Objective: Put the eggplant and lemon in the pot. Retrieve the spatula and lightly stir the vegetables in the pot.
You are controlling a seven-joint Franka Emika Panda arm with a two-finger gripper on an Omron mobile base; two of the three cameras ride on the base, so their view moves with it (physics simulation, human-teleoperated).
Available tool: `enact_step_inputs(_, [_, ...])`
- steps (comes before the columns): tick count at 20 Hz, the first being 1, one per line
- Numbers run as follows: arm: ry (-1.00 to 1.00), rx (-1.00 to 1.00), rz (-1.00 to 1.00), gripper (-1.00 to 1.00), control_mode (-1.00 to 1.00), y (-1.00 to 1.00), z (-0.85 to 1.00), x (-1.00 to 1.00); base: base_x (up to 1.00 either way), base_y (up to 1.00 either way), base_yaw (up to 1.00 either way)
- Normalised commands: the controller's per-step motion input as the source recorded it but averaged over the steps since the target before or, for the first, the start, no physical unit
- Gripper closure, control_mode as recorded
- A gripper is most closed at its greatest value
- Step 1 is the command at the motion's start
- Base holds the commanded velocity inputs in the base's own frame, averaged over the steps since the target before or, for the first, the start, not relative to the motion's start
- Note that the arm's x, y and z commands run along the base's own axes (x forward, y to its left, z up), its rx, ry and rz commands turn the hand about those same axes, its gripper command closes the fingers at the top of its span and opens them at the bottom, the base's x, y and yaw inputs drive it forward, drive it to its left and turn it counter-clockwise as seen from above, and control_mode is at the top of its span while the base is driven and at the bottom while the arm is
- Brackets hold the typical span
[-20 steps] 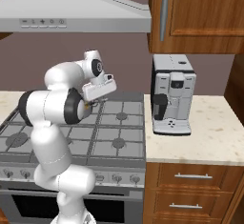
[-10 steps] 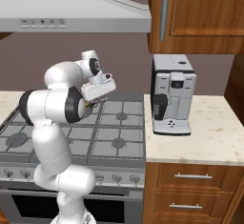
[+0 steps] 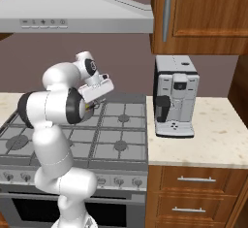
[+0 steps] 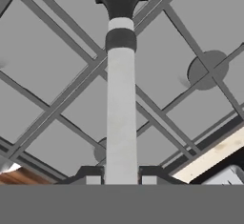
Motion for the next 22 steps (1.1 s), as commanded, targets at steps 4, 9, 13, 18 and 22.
enact_step_inputs(4, [0.0,-0.07,0.02,1.0,-1.0,0.23,0.0,0.0,0.0,0.0,0.0])
enact_step_inputs(9, [0.0,-0.07,0.02,1.0,-1.0,0.2,0.0,0.0,0.0,0.0,0.0])
enact_step_inputs(13, [0.03,-0.07,0.02,1.0,-1.0,0.33,0.01,0.0,0.0,0.0,0.0])
enact_step_inputs(18, [0.05,-0.07,0.04,1.0,-1.0,0.37,0.0,0.0,0.0,0.0,0.0])
enact_step_inputs(22, [0.01,-0.05,0.03,1.0,-1.0,0.35,0.11,0.04,0.0,0.0,0.0])
